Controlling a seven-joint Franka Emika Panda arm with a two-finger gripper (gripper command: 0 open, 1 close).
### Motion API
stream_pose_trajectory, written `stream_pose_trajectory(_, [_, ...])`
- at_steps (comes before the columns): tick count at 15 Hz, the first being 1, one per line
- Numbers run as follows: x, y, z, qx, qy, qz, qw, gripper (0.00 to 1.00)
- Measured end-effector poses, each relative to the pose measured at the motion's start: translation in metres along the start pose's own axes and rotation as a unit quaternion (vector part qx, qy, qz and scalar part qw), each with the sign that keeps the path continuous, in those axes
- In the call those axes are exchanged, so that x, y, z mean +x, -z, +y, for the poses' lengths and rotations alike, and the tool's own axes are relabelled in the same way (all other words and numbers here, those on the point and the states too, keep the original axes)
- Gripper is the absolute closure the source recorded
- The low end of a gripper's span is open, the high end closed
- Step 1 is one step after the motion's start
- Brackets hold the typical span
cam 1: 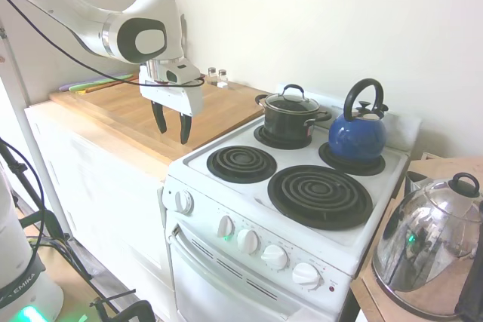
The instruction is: Uncover the lid of the pot
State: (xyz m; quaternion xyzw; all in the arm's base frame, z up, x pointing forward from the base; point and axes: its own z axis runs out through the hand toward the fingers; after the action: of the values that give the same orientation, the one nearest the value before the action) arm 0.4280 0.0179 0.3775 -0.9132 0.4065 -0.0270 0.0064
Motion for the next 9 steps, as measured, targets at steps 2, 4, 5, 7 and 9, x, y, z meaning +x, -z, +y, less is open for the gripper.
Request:
stream_pose_trajectory(2, [-0.001, 0.000, 0.000, -0.003, -0.002, -0.003, 1.0000, 0.00])
stream_pose_trajectory(4, [0.004, 0.014, -0.007, 0.008, -0.034, -0.017, 0.9992, 0.00])
stream_pose_trajectory(5, [0.010, 0.031, -0.013, 0.020, -0.053, -0.026, 0.9981, 0.00])
stream_pose_trajectory(7, [0.026, 0.066, -0.025, 0.044, -0.093, -0.029, 0.9943, 0.00])
stream_pose_trajectory(9, [0.050, 0.090, -0.040, 0.063, -0.146, -0.020, 0.9870, 0.00])
